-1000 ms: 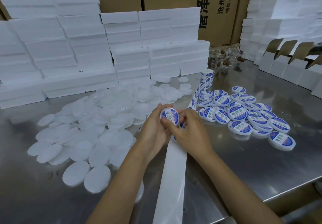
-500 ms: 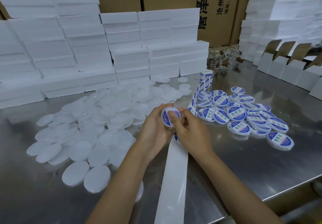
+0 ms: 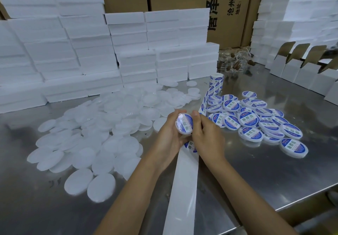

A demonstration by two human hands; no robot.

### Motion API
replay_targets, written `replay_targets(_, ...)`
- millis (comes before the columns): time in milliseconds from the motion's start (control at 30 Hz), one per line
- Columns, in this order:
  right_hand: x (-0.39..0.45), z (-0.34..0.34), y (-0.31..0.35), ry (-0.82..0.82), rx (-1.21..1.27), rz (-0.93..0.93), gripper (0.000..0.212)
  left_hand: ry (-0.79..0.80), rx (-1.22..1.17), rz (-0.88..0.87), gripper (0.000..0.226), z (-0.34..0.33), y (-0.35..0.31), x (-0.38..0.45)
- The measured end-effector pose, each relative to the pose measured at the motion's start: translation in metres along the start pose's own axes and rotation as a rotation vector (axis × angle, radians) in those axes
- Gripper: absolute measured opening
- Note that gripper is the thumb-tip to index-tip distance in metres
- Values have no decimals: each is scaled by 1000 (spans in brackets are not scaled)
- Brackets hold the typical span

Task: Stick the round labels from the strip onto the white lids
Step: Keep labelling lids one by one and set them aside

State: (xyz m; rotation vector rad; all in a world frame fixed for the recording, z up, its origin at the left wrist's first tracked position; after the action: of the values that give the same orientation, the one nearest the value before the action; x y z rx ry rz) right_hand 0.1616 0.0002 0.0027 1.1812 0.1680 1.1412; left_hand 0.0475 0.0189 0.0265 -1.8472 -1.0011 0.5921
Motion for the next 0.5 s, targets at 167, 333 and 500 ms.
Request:
replay_targets(167,-3,-7,5,162,-85,-8,67,-89,-41,-20,31,2,-1,1)
replay_targets(333,0,-8,2,157,118,-7,51,-172,177,-36,21,9,-1,4)
replay_targets(500,-2,-7,2,171,67,41,44,-213,452,-189,22,24,-12,1)
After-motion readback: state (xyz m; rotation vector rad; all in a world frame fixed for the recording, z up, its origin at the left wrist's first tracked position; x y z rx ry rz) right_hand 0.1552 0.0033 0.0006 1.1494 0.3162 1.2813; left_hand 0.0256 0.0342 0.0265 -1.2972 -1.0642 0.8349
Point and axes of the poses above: each hand's wrist, its own x-axis towards the middle knuckle, its own z-axis out of the back of the hand, y = z × x, the point moved 3 cm from there along x, towards the middle knuckle
